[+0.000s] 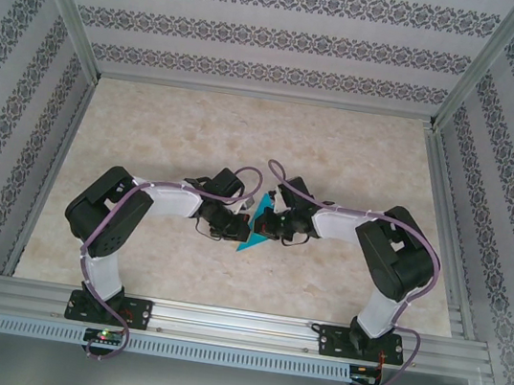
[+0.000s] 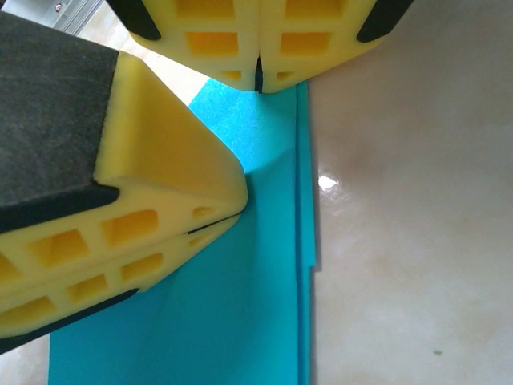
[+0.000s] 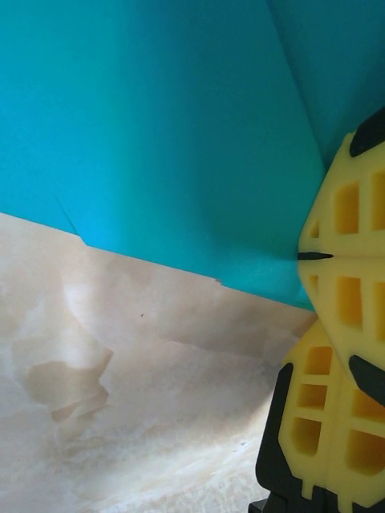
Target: Fold a paper plane with a square sheet of paper (pick it up from the middle)
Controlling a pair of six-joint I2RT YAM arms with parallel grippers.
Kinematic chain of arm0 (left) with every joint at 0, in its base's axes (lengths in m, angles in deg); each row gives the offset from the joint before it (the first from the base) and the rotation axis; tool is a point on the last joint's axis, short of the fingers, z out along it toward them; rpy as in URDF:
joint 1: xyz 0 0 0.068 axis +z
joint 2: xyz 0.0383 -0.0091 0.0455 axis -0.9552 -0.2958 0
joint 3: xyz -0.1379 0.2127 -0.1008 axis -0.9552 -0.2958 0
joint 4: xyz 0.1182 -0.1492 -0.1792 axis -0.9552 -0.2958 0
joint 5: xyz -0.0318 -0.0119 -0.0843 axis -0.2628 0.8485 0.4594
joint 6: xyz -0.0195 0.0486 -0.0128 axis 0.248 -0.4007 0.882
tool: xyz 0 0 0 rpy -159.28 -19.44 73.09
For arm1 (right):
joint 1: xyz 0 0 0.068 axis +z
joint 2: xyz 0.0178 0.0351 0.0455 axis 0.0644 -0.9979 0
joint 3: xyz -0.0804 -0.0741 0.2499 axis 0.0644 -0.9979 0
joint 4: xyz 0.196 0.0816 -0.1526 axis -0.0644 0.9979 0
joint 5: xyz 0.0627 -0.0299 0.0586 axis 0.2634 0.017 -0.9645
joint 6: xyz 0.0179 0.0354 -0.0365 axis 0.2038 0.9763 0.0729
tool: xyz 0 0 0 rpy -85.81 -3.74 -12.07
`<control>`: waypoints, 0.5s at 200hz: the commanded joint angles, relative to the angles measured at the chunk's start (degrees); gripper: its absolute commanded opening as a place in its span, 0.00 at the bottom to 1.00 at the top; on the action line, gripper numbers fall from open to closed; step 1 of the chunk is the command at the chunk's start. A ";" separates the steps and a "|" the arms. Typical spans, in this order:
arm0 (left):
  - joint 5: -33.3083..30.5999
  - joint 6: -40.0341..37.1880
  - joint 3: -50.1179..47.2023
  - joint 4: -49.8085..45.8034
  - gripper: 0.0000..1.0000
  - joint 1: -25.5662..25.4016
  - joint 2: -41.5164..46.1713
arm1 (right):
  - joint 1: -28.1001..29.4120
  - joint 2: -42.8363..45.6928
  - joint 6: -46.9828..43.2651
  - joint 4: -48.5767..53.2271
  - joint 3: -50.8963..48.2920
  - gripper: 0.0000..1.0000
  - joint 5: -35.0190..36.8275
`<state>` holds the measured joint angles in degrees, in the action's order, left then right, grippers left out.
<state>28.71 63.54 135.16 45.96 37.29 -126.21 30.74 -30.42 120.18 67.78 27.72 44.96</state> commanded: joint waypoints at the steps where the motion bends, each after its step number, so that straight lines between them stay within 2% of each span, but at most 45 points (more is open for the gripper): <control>1: -4.83 0.02 -2.69 -4.21 0.00 0.04 -1.70 | -2.07 -2.23 -1.00 1.63 0.46 0.00 3.02; 29: -4.20 -0.28 -3.26 -4.56 0.00 0.04 -2.02 | -8.77 -3.13 -3.34 2.07 1.01 0.00 2.64; 52: -3.43 -0.33 -3.54 -4.45 0.00 0.02 -2.27 | -14.12 -5.20 -5.42 4.42 5.32 0.00 2.02; 100: -2.57 -0.99 -2.94 -4.62 0.00 0.04 -2.23 | -20.08 -6.95 -5.72 10.29 13.72 0.00 4.43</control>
<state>28.91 63.51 134.55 47.86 37.29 -126.21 12.60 -37.18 116.10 73.74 38.56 44.15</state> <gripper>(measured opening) 0.064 0.038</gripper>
